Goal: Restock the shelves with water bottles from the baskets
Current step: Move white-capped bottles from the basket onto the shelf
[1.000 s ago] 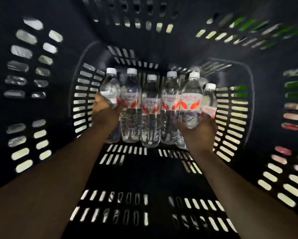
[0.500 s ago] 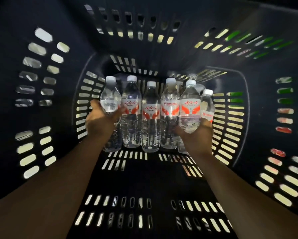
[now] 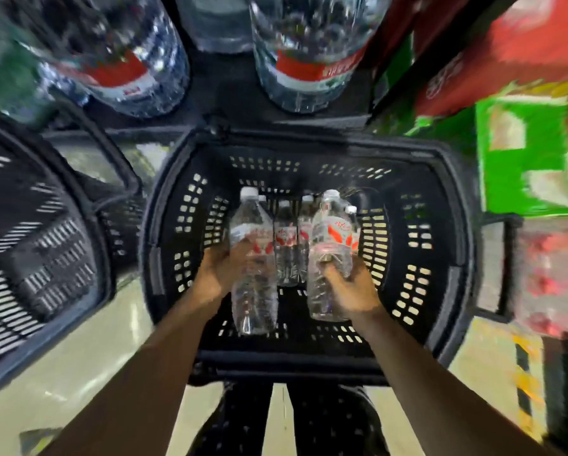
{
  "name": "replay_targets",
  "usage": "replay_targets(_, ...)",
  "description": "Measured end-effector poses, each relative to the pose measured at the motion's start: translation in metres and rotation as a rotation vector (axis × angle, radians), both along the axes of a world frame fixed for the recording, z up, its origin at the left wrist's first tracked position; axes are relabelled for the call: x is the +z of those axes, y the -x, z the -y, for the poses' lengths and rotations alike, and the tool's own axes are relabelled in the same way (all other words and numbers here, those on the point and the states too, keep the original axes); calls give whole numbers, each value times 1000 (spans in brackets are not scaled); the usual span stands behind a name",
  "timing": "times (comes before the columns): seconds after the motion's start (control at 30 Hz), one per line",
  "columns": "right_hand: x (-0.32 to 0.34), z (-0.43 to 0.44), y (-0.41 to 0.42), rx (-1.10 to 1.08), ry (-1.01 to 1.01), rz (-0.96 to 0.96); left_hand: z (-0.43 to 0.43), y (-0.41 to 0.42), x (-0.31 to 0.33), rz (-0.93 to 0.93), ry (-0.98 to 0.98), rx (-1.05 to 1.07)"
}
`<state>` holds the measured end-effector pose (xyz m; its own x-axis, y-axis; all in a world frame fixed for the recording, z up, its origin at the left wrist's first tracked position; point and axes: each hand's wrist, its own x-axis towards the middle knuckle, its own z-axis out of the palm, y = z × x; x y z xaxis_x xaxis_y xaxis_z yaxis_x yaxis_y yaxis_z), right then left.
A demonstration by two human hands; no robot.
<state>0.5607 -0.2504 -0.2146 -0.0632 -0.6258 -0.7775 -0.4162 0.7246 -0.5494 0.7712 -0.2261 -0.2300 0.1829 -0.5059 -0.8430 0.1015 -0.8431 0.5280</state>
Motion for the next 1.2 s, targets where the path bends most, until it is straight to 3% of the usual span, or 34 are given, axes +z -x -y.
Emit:
replay_targets(0.3, 248, -35, -12, -133, -31, 379, -32, 8, 250, -158, 30, 42)
replay_targets(0.53, 382, -81, -15, -90, 166, 294, -67, 9, 411, -86, 142, 38)
replay_targets(0.7, 445, -95, -14, -265, 103, 483, -92, 8, 477, -169, 314, 72)
replay_targets(0.9, 498, -88, 10, -363, 239, 732, -82, 31, 536, -132, 427, 69)
replay_targets(1.0, 525, -70, 32, -274, 310, 818, -70, 45, 563, -113, 464, 59)
replay_targets(1.2, 570, -19, 66, 19, 413, 767, -27, 70, 601, -117, 610, 71)
